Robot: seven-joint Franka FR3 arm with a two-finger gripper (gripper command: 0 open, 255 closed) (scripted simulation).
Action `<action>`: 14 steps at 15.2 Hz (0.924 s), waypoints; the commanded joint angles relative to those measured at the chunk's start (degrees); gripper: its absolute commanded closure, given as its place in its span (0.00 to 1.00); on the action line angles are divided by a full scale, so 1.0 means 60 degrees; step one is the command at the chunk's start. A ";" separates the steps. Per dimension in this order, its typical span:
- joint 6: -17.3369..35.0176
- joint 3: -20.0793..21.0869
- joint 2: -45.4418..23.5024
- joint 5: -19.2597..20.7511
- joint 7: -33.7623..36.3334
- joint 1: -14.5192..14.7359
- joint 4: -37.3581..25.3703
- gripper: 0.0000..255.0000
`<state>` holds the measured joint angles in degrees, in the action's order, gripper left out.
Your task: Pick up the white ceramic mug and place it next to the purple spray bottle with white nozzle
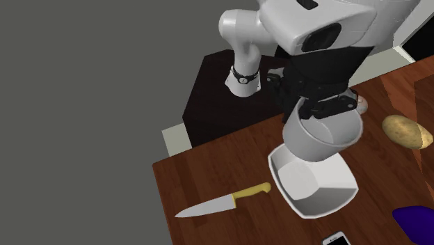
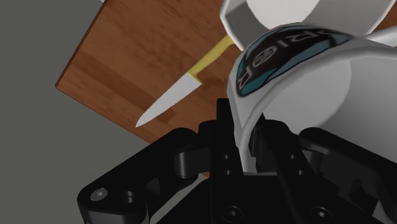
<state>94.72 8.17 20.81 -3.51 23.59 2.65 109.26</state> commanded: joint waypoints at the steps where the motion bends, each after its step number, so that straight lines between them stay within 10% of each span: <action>1: 0.0029 0.0353 -0.0146 -0.0052 0.0507 0.0150 -0.0136 1.00; 14: -0.0051 0.2606 -0.2007 0.0286 0.3791 0.1110 -0.2109 1.00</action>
<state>94.59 22.73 9.60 -2.11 44.57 8.75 97.58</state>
